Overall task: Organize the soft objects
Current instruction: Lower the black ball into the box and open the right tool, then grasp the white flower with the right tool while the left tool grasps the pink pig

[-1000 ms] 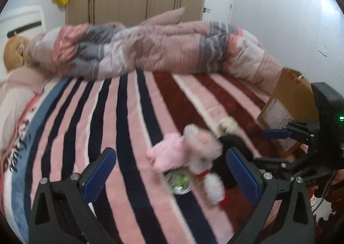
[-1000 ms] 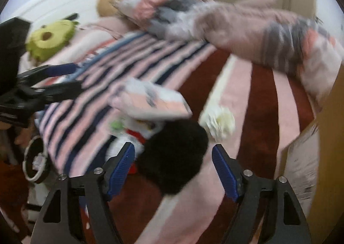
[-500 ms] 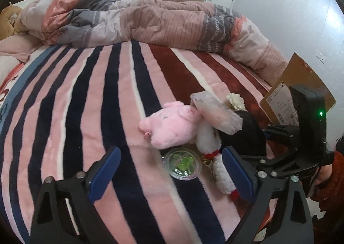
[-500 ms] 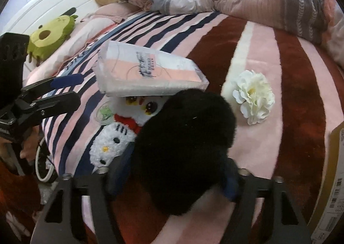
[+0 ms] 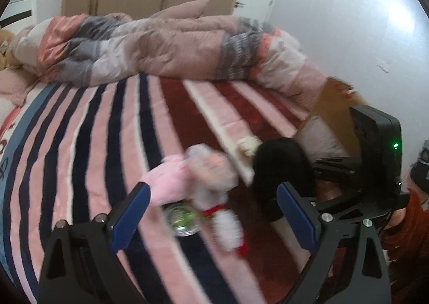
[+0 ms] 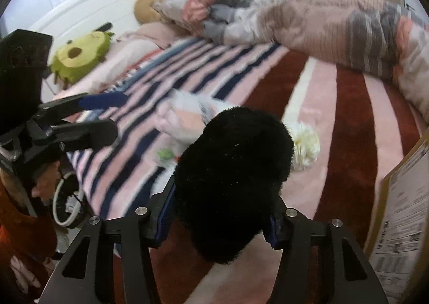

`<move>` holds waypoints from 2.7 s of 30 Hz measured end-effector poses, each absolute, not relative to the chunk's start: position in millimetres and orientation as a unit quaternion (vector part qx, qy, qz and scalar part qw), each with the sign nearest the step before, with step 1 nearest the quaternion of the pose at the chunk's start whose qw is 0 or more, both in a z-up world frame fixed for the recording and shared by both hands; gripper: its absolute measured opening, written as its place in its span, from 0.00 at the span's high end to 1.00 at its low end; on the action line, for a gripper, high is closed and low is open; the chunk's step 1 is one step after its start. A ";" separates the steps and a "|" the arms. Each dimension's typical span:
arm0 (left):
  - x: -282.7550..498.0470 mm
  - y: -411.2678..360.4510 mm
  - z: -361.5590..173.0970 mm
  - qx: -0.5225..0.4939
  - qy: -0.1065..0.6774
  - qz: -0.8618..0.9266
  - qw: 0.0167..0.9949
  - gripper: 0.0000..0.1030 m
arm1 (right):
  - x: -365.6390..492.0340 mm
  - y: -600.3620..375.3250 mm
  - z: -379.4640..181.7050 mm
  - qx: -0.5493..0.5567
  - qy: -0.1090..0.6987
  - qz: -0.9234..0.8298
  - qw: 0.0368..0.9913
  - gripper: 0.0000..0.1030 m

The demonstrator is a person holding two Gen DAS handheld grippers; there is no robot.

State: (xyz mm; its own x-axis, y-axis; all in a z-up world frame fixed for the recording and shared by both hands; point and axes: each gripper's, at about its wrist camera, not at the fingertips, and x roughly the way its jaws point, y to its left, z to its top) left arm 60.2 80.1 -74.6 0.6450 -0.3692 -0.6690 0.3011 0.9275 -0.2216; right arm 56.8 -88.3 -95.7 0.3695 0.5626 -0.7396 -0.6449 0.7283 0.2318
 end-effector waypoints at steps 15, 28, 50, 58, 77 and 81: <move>54.3 -23.9 17.4 -0.033 0.346 -0.296 0.890 0.37 | 21.9 -136.1 16.9 -0.038 0.305 0.427 0.850 0.51; 101.2 -158.2 49.3 0.018 0.339 -0.365 0.867 0.38 | 51.4 -269.8 45.3 -0.013 0.306 0.351 0.885 0.50; 112.9 -172.3 34.4 0.055 0.348 -0.343 0.871 0.02 | 54.5 -295.4 14.9 -0.087 0.366 0.269 0.887 0.35; 75.3 -54.3 56.6 0.062 0.304 -0.202 0.929 0.01 | 27.1 -201.9 44.5 -0.095 0.311 0.350 0.879 0.35; 81.4 131.2 -111.4 -0.035 0.398 -0.105 0.911 0.04 | 99.4 -85.7 -116.4 -0.083 0.416 0.228 0.876 0.36; 96.3 134.2 -141.8 -0.062 0.418 -0.127 0.898 0.08 | 119.0 -88.1 -136.2 -0.087 0.423 0.210 0.877 0.38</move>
State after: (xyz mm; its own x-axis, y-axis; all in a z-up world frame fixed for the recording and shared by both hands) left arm 96.3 134.2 -141.8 0.6190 -0.2798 -0.7338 0.1770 0.9600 -0.2168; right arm 119.0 -88.1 -136.2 0.5538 0.2952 -0.7785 -0.4428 0.8963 0.0249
